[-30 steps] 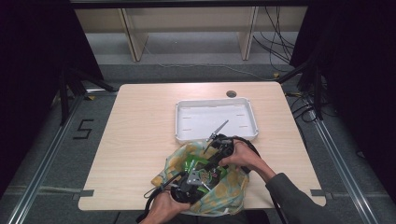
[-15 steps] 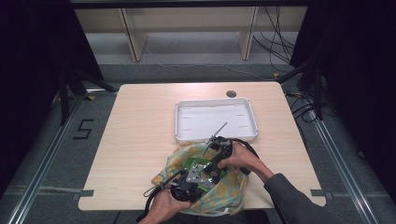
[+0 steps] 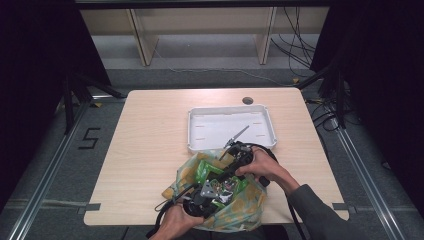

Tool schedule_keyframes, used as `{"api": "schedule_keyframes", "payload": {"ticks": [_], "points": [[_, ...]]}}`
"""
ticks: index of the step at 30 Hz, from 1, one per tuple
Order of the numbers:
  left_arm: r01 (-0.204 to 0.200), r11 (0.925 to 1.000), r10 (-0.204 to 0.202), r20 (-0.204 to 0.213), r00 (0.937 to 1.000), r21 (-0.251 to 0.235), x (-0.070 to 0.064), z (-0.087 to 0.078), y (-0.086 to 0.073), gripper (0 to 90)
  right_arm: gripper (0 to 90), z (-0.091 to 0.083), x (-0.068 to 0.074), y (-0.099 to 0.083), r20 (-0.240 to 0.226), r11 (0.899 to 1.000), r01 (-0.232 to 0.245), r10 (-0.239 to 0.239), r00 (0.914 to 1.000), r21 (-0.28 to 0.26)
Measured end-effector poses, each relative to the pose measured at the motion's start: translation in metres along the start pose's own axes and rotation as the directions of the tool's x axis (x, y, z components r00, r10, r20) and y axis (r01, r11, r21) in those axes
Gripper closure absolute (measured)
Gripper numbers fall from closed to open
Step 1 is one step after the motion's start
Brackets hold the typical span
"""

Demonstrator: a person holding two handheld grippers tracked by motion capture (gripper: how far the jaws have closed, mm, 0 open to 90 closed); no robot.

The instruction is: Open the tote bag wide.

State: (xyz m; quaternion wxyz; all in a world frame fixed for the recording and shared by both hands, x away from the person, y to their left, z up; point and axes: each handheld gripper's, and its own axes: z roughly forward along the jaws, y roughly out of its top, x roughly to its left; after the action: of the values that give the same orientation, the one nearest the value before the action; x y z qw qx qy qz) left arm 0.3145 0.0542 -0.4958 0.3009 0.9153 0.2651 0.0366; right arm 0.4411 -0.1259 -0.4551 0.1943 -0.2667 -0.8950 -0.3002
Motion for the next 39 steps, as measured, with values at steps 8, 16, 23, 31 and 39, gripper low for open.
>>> {"api": "schedule_keyframes", "payload": {"ticks": [8, 16, 23, 31, 39], "points": [[-0.026, 0.9997, 0.026, 0.004, 0.9997, -0.002, 0.000, -0.007, 0.002, 89.4, 74.4, -0.004, 0.013, 0.003, 0.033, 0.996, 0.088, -0.088, 0.9956, -0.009], [-0.015, 0.9980, 0.016, 0.008, 0.9998, -0.062, -0.003, -0.026, 0.006, 80.6, 74.7, -0.014, 0.021, 0.006, 0.097, 0.992, 0.121, -0.118, 0.9883, -0.033], [0.029, 0.9883, -0.026, 0.021, 0.9994, -0.150, -0.008, -0.046, 0.012, 66.1, 74.8, -0.026, 0.030, 0.006, 0.136, 0.990, 0.135, -0.129, 0.9823, -0.040], [0.064, 0.9784, -0.059, 0.031, 0.9978, -0.197, -0.011, -0.074, 0.015, 50.2, 74.9, -0.046, 0.039, 0.006, 0.165, 0.981, 0.175, -0.160, 0.9733, -0.081], [0.077, 0.9724, -0.073, 0.025, 0.9970, -0.220, -0.010, -0.097, 0.008, 41.1, 74.9, -0.066, 0.044, 0.006, 0.183, 0.971, 0.203, -0.178, 0.9669, -0.127]]}}
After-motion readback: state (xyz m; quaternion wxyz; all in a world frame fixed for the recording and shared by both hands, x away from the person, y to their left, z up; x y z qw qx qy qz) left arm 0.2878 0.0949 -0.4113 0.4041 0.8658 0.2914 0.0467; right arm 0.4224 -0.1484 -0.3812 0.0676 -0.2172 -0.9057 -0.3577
